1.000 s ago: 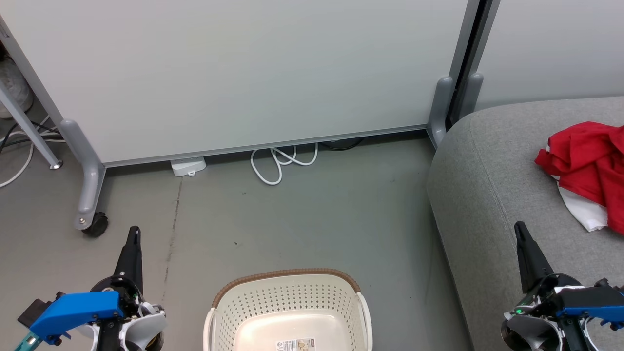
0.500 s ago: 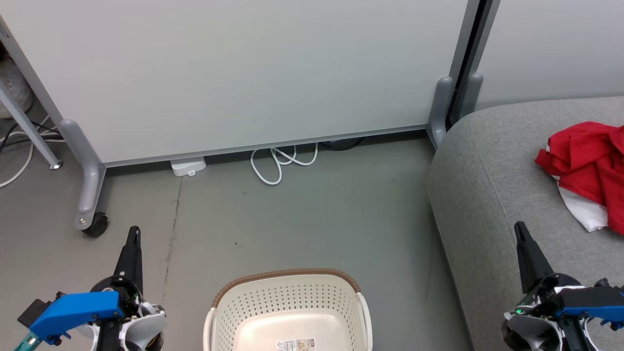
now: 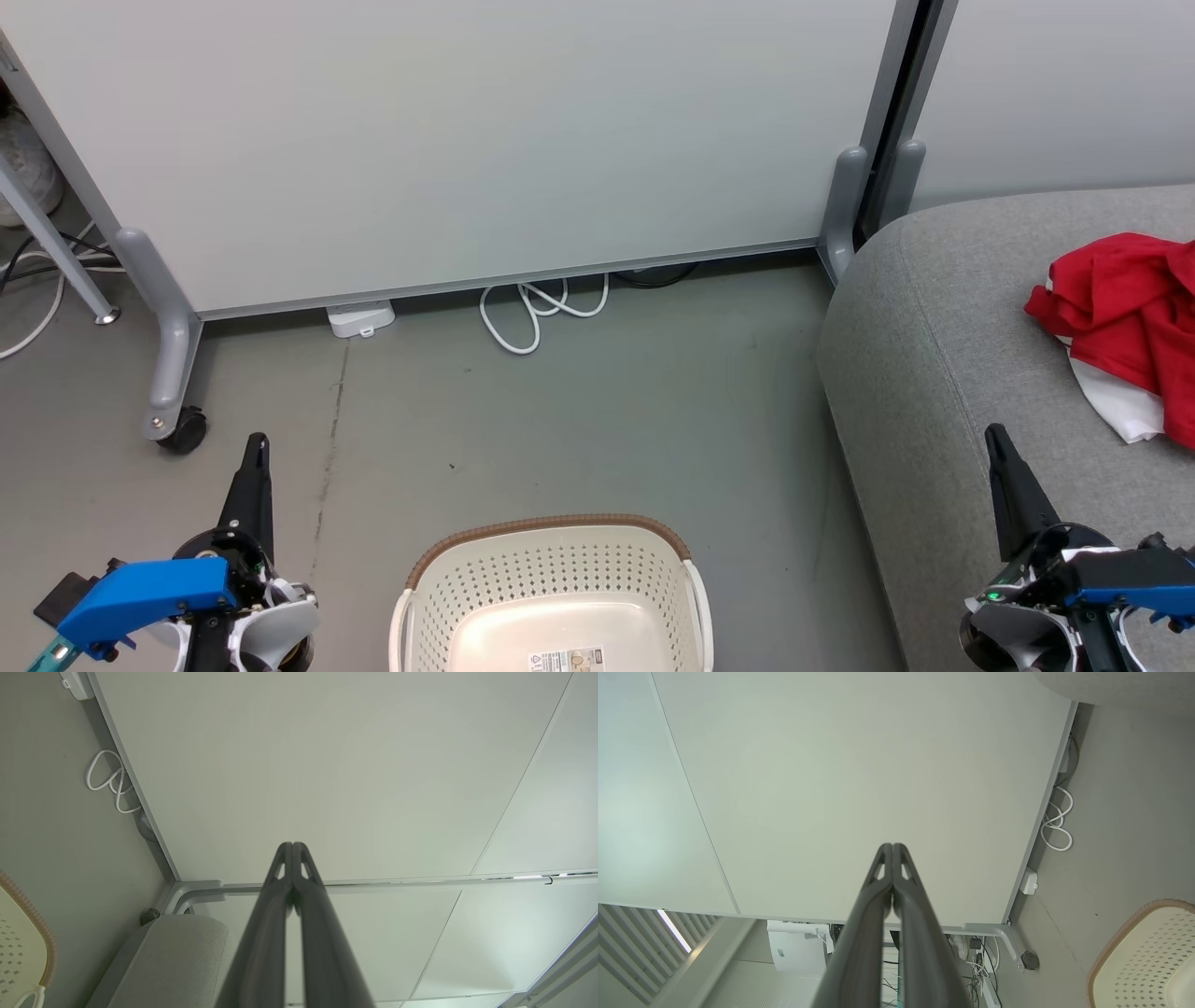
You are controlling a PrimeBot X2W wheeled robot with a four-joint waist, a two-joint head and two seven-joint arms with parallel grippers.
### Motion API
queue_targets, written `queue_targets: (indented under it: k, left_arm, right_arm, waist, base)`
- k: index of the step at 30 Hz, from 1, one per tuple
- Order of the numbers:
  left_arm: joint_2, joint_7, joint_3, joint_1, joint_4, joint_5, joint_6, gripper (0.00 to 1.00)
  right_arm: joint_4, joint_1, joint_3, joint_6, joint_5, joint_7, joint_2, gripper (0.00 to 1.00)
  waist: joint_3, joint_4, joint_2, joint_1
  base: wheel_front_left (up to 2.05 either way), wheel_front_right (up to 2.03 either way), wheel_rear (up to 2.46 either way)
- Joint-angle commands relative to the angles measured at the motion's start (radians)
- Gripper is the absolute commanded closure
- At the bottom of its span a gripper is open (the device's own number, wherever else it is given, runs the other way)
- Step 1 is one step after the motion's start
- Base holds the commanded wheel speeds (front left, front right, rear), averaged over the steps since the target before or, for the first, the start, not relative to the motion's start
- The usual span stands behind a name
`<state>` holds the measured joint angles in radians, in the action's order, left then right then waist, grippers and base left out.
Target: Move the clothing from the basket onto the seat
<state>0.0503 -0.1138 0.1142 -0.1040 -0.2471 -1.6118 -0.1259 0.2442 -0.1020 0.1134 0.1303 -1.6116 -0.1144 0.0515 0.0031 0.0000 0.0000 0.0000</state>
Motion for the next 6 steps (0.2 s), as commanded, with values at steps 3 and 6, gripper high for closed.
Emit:
queue_targets:
  k: [3,6]
  left_arm:
    - [0.0,-0.004,0.002,-0.009,0.004,-0.002,-0.009,1.0]
    - [0.0,-0.004,0.002,-0.009,0.004,-0.002,-0.009,1.0]
  right_arm:
    - [0.002,-0.013,0.001,0.001,-0.003,-0.003,-0.002,1.0]
    - [0.002,-0.013,0.001,0.001,-0.003,-0.003,-0.002,1.0]
  waist:
    - [0.0,0.0,0.0,0.0]
    - [0.0,0.0,0.0,0.0]
  base:
    - [0.0,0.0,0.0]
    - [0.0,0.0,0.0]
